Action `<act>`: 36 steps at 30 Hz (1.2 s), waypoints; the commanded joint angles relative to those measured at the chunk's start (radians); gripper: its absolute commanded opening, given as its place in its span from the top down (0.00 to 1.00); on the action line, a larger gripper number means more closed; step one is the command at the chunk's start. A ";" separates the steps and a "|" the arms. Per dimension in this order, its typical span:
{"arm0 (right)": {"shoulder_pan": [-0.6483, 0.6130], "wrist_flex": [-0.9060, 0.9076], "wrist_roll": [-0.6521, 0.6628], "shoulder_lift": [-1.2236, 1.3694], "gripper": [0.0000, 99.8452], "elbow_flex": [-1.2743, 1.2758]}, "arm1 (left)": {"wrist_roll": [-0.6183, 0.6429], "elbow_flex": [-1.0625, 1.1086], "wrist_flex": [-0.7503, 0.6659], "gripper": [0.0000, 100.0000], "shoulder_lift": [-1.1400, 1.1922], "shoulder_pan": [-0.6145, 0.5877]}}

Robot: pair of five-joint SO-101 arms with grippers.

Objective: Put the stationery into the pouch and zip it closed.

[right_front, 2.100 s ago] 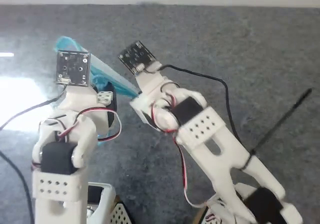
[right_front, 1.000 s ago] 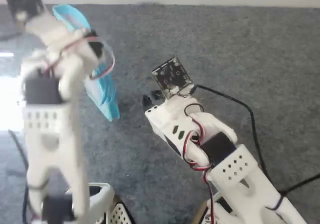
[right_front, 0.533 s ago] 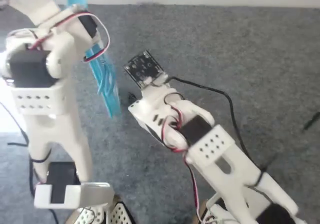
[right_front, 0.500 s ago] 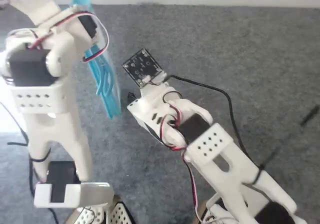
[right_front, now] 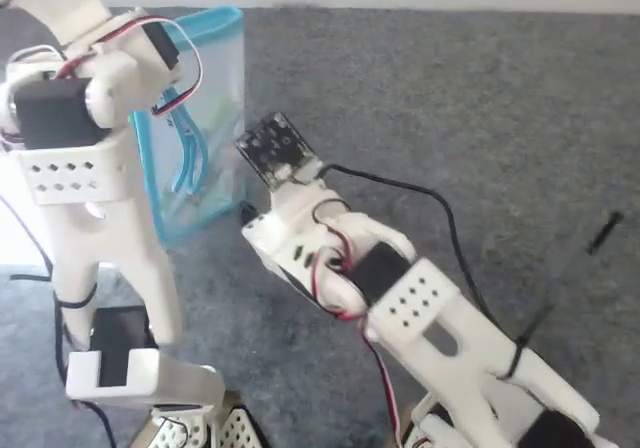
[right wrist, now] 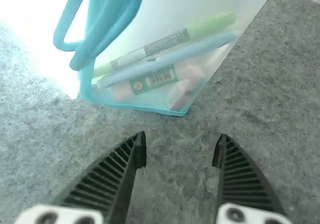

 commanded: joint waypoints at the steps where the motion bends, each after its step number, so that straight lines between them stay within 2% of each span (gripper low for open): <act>1: -0.015 -0.013 0.014 -0.157 0.78 0.032 | 0.026 -0.047 -0.035 0.99 -0.006 0.014; 5: -0.010 -0.007 0.046 -0.251 0.78 0.086 | 0.021 -0.113 -0.020 0.99 -0.012 0.081; 10: -0.004 -0.005 0.074 -0.288 0.78 0.140 | -0.012 -0.360 0.043 0.99 -0.002 0.193; 15: 0.056 -0.007 0.071 -0.323 0.78 0.138 | 0.003 -0.397 0.049 0.99 0.023 0.187; 23: 0.062 -0.005 0.072 -0.351 0.78 0.138 | 0.043 -0.394 0.051 0.99 0.031 0.167; 26: 0.062 -0.005 0.074 -0.348 0.78 0.138 | 0.017 -0.394 0.060 0.99 0.032 0.109; 33: 0.061 -0.005 0.074 -0.343 0.78 0.138 | -0.044 -0.404 0.086 0.99 0.025 -0.126; 36: 0.061 -0.005 0.074 -0.341 0.78 0.138 | -0.049 -0.349 0.087 0.99 0.031 -0.153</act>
